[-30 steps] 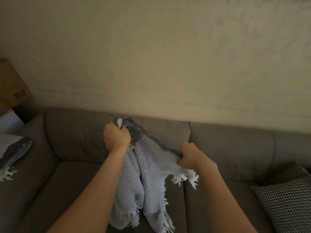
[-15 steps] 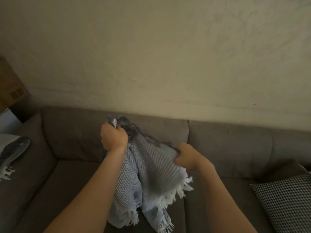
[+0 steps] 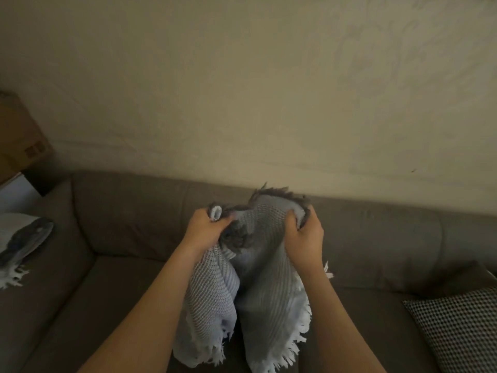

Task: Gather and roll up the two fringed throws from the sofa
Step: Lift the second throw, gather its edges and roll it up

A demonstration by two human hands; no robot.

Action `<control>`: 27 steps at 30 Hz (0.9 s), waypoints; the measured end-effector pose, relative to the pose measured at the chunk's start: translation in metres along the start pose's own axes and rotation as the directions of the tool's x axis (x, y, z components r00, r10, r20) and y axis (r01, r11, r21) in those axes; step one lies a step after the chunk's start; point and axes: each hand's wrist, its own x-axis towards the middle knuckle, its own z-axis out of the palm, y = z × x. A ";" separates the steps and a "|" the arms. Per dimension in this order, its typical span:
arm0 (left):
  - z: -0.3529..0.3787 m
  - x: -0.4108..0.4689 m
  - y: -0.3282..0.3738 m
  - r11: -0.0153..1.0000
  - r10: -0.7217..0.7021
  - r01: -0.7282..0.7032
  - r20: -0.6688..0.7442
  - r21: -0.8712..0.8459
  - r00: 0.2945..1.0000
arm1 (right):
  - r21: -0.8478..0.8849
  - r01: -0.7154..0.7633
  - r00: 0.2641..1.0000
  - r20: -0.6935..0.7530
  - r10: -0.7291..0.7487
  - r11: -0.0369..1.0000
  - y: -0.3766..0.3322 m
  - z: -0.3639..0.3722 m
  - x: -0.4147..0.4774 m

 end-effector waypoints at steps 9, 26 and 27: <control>0.014 -0.019 0.014 0.994 0.052 -0.085 0.396 0.065 0.917 | -0.428 0.268 0.763 0.641 0.081 0.863 0.022 0.023 -0.016; -0.001 -0.001 -0.031 0.864 0.324 -0.347 0.124 0.364 0.938 | 0.026 -0.271 0.950 -0.151 0.272 0.962 -0.014 0.009 0.012; -0.002 0.000 -0.039 0.853 0.317 -0.332 0.106 0.403 0.942 | 0.045 -0.249 0.955 -0.154 0.253 0.967 -0.016 0.010 0.011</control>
